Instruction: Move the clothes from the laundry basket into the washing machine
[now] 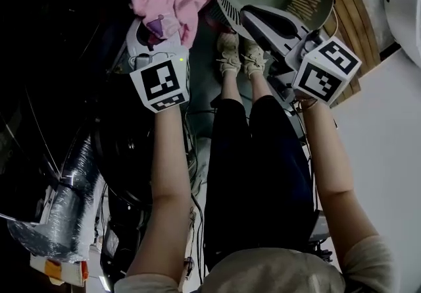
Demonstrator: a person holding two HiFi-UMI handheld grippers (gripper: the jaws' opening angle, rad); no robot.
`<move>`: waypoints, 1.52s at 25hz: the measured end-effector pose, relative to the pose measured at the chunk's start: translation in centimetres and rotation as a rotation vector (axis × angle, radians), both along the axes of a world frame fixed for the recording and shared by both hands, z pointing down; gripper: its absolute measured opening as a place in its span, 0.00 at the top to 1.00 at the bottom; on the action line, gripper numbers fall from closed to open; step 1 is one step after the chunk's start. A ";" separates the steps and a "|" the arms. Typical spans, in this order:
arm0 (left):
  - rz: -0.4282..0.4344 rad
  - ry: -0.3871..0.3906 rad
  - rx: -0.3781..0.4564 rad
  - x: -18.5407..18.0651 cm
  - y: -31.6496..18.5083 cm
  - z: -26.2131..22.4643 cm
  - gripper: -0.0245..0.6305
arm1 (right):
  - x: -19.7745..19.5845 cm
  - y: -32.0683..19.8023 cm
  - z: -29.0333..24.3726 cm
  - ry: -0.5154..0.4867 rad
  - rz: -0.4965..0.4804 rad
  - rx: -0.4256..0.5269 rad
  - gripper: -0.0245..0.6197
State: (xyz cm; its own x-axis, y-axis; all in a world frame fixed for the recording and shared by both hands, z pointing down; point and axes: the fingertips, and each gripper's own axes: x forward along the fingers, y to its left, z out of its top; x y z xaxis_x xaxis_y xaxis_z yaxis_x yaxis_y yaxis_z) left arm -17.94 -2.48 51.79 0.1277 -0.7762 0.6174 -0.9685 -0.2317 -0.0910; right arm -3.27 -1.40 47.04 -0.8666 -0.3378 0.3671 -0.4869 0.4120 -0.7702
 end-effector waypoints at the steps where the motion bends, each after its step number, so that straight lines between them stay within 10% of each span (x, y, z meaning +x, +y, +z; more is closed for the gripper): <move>1: -0.058 -0.013 0.001 -1.6 -0.1 0.5 0.81 | 0.1 0.3 0.6 0.012 -0.003 -0.016 0.91; 6: -0.365 -0.032 0.004 -9.3 -0.9 2.9 0.81 | -0.9 2.0 2.1 0.026 -0.038 -0.068 0.91; 13: -0.548 -0.054 0.095 -16.0 -2.9 2.7 0.82 | -2.1 3.3 4.1 -0.003 -0.013 -0.116 0.92; 23: -0.575 -0.067 0.231 -20.0 -7.3 -1.2 0.84 | -1.8 3.9 5.0 0.011 -0.014 -0.115 0.92; 28: -0.636 0.071 0.122 -20.5 -9.2 4.0 0.45 | -1.9 3.9 5.2 0.012 -0.031 -0.113 0.92; 38: -0.547 0.090 0.158 -13.8 -4.0 -0.8 0.43 | -2.0 3.8 3.8 -0.026 -0.023 -0.082 0.92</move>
State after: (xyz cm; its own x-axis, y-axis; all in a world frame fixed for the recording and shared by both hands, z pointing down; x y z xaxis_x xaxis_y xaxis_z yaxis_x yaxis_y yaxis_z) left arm -31.78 -6.44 51.03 -0.2716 -0.8262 0.4936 -0.9491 0.3148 0.0046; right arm -5.31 2.42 50.87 -0.8832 -0.2877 0.3704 -0.4579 0.3578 -0.8138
